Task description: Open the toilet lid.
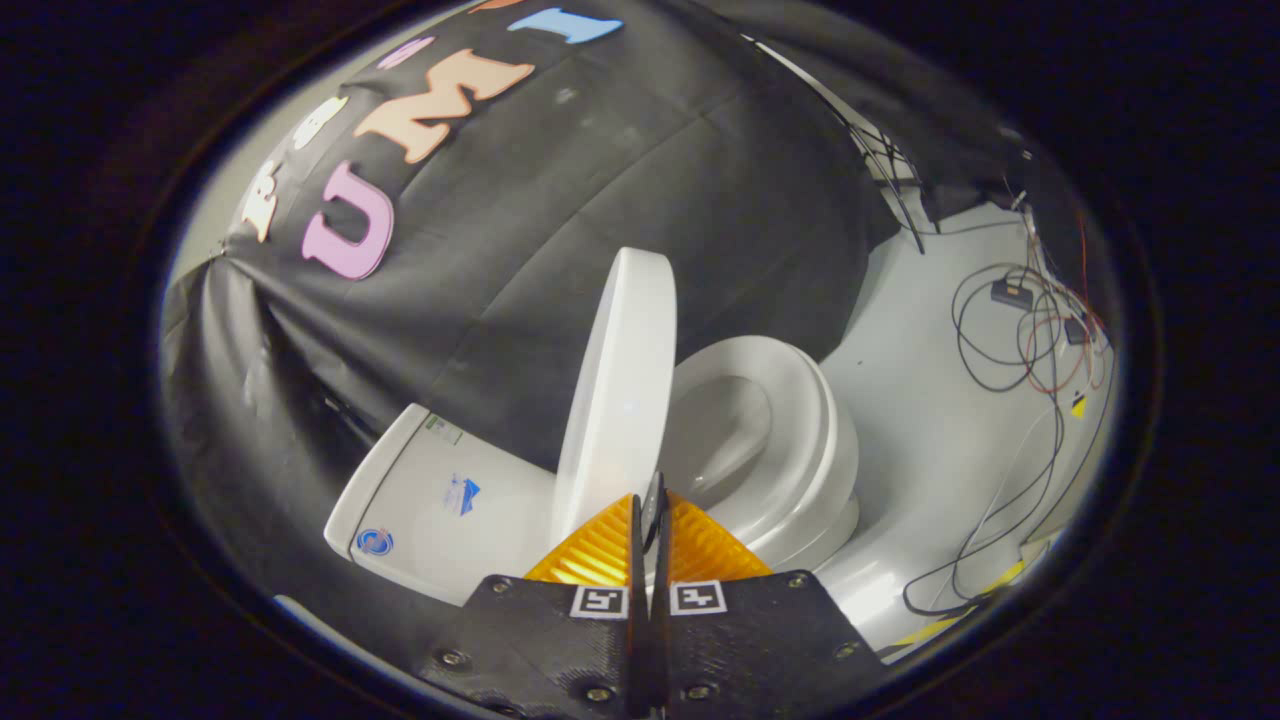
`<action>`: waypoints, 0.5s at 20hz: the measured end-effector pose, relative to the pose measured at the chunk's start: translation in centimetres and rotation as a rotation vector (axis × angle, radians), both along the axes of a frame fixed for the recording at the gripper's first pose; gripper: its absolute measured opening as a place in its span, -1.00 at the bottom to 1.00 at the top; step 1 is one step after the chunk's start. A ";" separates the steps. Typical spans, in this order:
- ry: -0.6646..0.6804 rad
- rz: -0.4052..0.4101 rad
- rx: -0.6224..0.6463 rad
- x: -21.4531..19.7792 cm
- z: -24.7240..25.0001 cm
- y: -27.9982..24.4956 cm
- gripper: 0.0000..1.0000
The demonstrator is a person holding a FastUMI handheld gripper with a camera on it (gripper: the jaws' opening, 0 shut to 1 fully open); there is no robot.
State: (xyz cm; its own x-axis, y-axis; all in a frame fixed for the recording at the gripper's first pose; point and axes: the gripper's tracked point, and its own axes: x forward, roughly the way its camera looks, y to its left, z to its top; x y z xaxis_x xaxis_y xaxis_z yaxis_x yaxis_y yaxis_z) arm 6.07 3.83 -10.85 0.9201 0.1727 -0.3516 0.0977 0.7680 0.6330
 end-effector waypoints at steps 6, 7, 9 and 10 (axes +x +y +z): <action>-0.037 -0.007 -0.110 -0.2 2.0 1.2 -0.98; -0.041 -0.019 -0.131 -0.3 2.3 1.4 -0.98; -0.053 -0.038 -0.161 -0.4 2.8 1.8 -0.98; -0.063 -0.045 -0.167 -0.4 3.2 2.0 -0.98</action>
